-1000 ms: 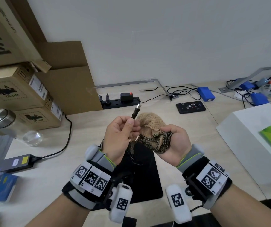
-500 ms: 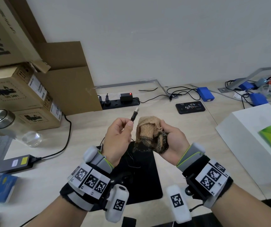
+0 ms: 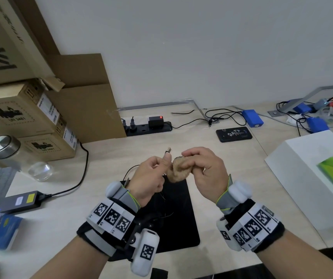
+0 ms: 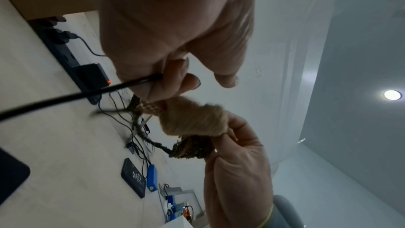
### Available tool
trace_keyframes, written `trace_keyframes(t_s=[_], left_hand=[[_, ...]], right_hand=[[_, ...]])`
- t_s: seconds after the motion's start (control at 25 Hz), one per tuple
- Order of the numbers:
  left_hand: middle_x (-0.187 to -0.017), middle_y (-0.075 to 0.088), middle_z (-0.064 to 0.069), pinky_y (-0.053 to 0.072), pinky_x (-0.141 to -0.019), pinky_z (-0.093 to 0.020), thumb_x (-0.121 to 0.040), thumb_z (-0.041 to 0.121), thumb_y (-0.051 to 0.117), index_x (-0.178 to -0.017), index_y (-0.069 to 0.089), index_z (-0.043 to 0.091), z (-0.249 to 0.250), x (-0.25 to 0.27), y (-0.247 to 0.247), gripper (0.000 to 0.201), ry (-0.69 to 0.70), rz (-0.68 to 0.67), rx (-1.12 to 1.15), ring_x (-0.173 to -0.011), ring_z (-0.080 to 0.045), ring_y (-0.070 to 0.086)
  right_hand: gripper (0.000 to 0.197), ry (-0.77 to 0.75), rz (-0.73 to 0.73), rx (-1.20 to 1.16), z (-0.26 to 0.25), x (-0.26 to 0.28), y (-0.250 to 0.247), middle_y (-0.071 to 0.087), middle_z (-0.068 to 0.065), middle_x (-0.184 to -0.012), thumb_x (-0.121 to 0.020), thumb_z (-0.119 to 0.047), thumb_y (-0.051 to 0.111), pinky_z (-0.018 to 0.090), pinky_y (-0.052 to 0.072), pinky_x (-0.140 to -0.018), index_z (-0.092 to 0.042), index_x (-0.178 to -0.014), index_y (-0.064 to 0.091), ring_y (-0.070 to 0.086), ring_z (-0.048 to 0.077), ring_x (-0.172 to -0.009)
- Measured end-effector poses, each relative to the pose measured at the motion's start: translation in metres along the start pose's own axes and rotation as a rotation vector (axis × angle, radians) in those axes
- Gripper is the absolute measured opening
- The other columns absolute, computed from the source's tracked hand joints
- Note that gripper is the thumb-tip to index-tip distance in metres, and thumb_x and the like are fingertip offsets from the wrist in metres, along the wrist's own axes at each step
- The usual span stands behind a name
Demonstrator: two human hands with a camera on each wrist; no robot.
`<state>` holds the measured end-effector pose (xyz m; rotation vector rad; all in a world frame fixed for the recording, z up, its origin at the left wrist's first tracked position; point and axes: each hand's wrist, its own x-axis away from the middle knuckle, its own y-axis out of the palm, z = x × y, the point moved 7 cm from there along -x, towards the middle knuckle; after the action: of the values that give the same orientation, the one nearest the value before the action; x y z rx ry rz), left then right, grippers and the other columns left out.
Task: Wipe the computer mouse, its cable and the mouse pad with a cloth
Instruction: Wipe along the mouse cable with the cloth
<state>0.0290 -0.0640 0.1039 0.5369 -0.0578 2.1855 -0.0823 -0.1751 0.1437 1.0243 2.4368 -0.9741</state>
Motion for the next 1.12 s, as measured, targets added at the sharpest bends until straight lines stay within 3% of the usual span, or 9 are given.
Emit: trace_keyframes(t_s=[0.08,0.24,0.36,0.44,0.56,0.68,0.88,1.0,1.12], left_hand=[[-0.085,0.045,-0.011,0.017,-0.04,-0.021,-0.068,0.058,0.068,-0.104,0.053,0.004,-0.005,-0.002,0.003,0.066,-0.059,-0.027,0.016,-0.05,-0.012,0.025],[-0.066,0.043,-0.005,0.026,-0.037,-0.015,-0.092,0.006,0.06,-0.09,0.05,0.007,0.0,-0.005,0.002,0.011,0.01,0.01,0.188,-0.046,-0.007,0.037],[-0.064,0.045,-0.004,0.033,-0.037,-0.015,-0.095,0.001,0.053,-0.083,0.048,0.011,0.006,-0.007,0.0,0.017,0.069,0.024,0.28,-0.049,-0.007,0.043],[-0.061,0.044,-0.002,0.032,-0.038,-0.016,-0.095,0.003,0.053,-0.081,0.046,0.013,0.007,-0.006,0.0,0.019,0.109,0.026,0.237,-0.047,-0.007,0.042],[-0.056,0.044,0.001,0.032,-0.039,-0.017,-0.095,0.003,0.055,-0.08,0.046,0.014,0.012,-0.004,-0.001,0.021,0.172,0.028,0.115,-0.045,-0.007,0.043],[-0.057,0.043,0.002,0.032,-0.039,-0.016,-0.094,0.0,0.055,-0.08,0.046,0.013,0.016,-0.004,-0.002,0.021,0.182,0.013,0.11,-0.045,-0.007,0.043],[-0.06,0.041,0.003,0.03,-0.038,-0.015,-0.094,0.0,0.056,-0.08,0.047,0.014,0.012,-0.006,-0.01,0.022,0.153,0.068,0.123,-0.044,-0.008,0.039],[-0.063,0.044,0.0,0.031,-0.039,-0.015,-0.095,0.0,0.055,-0.08,0.046,0.014,0.012,-0.01,-0.02,0.022,0.159,0.127,0.131,-0.043,-0.008,0.039],[-0.071,0.053,-0.002,0.036,-0.043,-0.017,-0.095,0.0,0.056,-0.087,0.055,0.012,0.014,-0.014,-0.024,0.014,0.195,0.139,0.029,-0.05,-0.009,0.045]], right_hand=[[0.034,-0.033,0.023,0.006,-0.005,0.001,0.0,0.063,-0.006,-0.099,-0.075,0.0,0.044,0.025,0.049,-0.081,-0.014,-0.074,0.074,0.06,0.017,-0.095],[0.037,0.088,0.024,-0.131,0.005,0.003,0.002,0.063,-0.007,-0.1,-0.073,0.011,0.049,0.025,0.051,-0.077,-0.017,-0.077,0.074,0.062,0.009,-0.091],[0.036,0.174,-0.001,-0.229,0.007,0.008,0.008,0.062,-0.004,-0.102,-0.071,0.01,0.056,0.027,0.053,-0.079,-0.021,-0.081,0.071,0.063,0.012,-0.097],[0.024,0.188,-0.115,-0.306,0.002,0.01,0.014,0.06,0.001,-0.104,-0.071,-0.003,0.06,0.029,0.053,-0.078,-0.017,-0.089,0.064,0.061,0.014,-0.098],[0.034,0.313,-0.275,-0.522,-0.001,0.012,0.021,0.059,0.001,-0.104,-0.077,-0.023,0.063,0.033,0.053,-0.071,-0.02,-0.11,0.054,0.061,0.017,-0.085],[0.045,0.16,-0.278,-0.247,-0.005,0.003,0.019,0.055,-0.001,-0.113,-0.079,-0.016,0.066,0.029,0.053,-0.076,-0.028,-0.121,0.055,0.062,0.016,-0.091],[0.015,0.112,-0.118,-0.12,0.004,-0.003,0.009,0.058,-0.003,-0.094,-0.076,-0.02,0.075,0.022,0.049,-0.069,-0.021,-0.08,0.061,0.057,0.008,-0.083],[0.02,0.083,-0.071,-0.056,0.001,-0.002,0.0,0.058,-0.001,-0.094,-0.081,-0.028,0.064,0.023,0.046,-0.078,-0.017,-0.07,0.051,0.055,0.008,-0.097],[0.03,0.289,-0.07,-0.003,0.018,-0.003,0.0,0.052,-0.007,-0.072,-0.093,-0.033,0.051,0.029,0.041,-0.07,-0.014,-0.07,0.044,0.05,0.01,-0.073]])
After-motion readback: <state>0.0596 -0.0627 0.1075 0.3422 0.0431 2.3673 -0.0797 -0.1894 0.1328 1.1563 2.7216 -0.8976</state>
